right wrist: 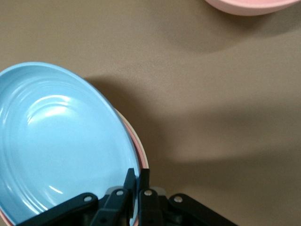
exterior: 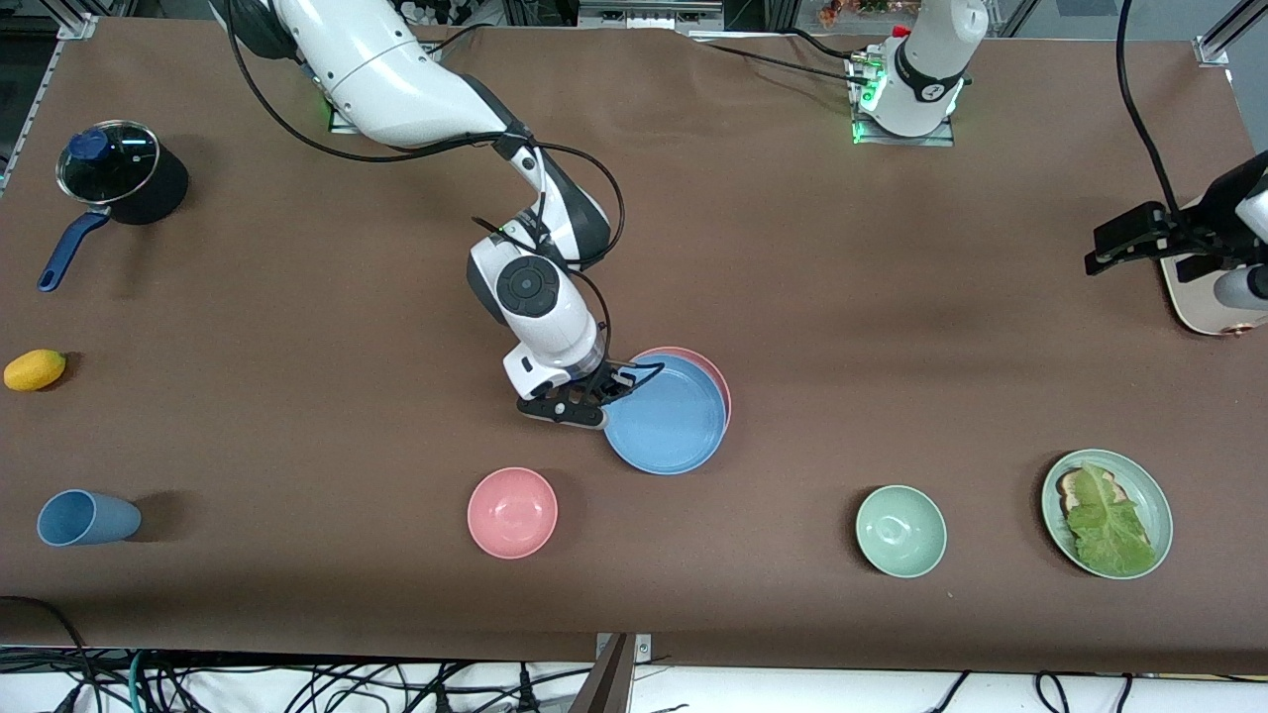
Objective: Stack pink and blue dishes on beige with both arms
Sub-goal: 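Open the right gripper to release the blue plate on the stack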
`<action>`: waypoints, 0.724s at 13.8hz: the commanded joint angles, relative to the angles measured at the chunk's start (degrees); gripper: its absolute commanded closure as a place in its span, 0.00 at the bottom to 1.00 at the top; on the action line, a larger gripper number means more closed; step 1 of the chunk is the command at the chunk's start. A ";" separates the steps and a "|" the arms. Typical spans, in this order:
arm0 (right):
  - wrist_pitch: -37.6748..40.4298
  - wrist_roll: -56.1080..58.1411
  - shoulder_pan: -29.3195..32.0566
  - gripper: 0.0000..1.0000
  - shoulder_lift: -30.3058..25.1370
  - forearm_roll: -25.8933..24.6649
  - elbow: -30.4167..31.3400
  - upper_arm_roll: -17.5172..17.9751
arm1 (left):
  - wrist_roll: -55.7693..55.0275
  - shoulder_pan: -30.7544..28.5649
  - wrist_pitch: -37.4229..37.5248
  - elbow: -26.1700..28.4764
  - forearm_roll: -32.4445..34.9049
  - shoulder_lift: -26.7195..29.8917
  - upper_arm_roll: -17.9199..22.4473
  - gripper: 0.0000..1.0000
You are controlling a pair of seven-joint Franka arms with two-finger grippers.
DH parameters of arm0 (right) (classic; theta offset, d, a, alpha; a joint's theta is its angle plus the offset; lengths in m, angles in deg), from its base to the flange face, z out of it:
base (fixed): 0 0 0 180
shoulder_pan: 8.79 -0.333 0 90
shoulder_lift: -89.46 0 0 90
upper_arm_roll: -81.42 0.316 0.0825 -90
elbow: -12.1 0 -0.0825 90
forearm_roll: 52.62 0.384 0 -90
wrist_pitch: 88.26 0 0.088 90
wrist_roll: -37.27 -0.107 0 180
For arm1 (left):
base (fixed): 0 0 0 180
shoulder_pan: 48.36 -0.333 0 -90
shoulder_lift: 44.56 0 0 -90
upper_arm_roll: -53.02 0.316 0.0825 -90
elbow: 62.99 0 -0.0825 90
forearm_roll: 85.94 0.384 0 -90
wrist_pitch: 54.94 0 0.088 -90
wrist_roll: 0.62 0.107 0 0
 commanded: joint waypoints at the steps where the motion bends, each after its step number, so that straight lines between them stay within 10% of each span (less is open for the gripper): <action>1: -0.32 -0.69 -0.15 0.84 1.95 -0.87 -2.27 0.16 | -0.87 0.03 0.58 3.81 -1.18 3.02 -0.19 0.00; 7: 2.56 -0.17 -0.06 0.50 0.73 -2.70 -2.09 -0.10 | -5.35 0.29 2.42 4.52 -1.18 3.72 -0.19 0.00; 9: 6.52 0.27 0.29 0.07 -1.64 -4.29 -2.18 -2.20 | -5.35 0.29 3.21 4.34 -1.18 3.37 -0.19 0.00; 10: 7.23 0.97 0.81 0.00 -3.57 -4.03 -1.92 -3.52 | -5.35 0.38 3.39 4.08 -1.18 3.20 -0.19 0.00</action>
